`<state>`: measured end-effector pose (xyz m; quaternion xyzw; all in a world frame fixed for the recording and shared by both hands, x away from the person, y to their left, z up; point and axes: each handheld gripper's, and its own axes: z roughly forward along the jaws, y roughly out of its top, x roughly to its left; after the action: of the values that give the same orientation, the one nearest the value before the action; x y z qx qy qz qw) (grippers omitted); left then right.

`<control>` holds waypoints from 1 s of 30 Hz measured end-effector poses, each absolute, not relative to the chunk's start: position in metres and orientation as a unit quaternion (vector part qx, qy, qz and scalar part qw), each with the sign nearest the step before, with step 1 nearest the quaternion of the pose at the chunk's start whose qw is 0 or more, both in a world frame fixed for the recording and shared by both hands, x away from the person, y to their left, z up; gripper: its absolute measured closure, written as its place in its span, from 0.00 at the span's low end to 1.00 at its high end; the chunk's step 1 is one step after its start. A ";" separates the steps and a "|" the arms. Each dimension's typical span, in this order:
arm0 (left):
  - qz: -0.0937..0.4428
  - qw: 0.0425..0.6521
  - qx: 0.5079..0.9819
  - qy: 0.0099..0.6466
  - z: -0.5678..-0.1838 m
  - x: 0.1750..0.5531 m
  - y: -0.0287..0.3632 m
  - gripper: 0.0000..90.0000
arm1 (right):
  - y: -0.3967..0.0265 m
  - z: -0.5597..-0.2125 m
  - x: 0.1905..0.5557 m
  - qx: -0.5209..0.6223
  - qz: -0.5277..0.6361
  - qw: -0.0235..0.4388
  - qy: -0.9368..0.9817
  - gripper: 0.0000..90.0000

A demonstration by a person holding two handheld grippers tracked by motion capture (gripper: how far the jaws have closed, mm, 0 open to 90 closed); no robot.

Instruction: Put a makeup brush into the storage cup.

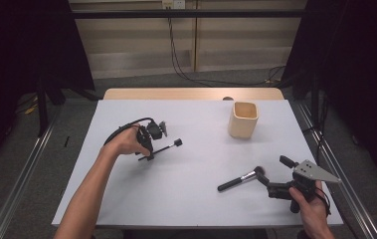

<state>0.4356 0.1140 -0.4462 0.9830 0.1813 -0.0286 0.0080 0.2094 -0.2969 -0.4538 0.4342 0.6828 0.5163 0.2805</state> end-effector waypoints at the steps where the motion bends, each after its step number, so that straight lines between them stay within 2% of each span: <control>1: -0.030 0.007 0.983 0.181 -0.446 0.436 0.114 0.83 | -0.297 -0.454 0.209 0.435 0.516 0.280 0.683 0.00; 3: -0.036 0.010 0.982 0.185 -0.447 0.436 0.115 0.91 | -0.297 -0.454 0.209 0.434 0.516 0.280 0.683 0.00; 7: -0.044 0.012 0.981 0.189 -0.447 0.437 0.116 0.95 | -0.297 -0.454 0.209 0.434 0.516 0.280 0.683 0.00; 22: -0.057 0.029 0.977 0.206 -0.446 0.439 0.122 0.96 | -0.297 -0.454 0.210 0.434 0.516 0.279 0.684 0.00; 30: -0.065 0.093 0.963 0.244 -0.447 0.436 0.138 0.96 | -0.297 -0.454 0.210 0.435 0.516 0.279 0.684 0.00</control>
<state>0.4363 0.1380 -0.4471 0.9631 0.2443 -0.0650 0.0928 0.2096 -0.2969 -0.4540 0.4345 0.6836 0.5158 0.2790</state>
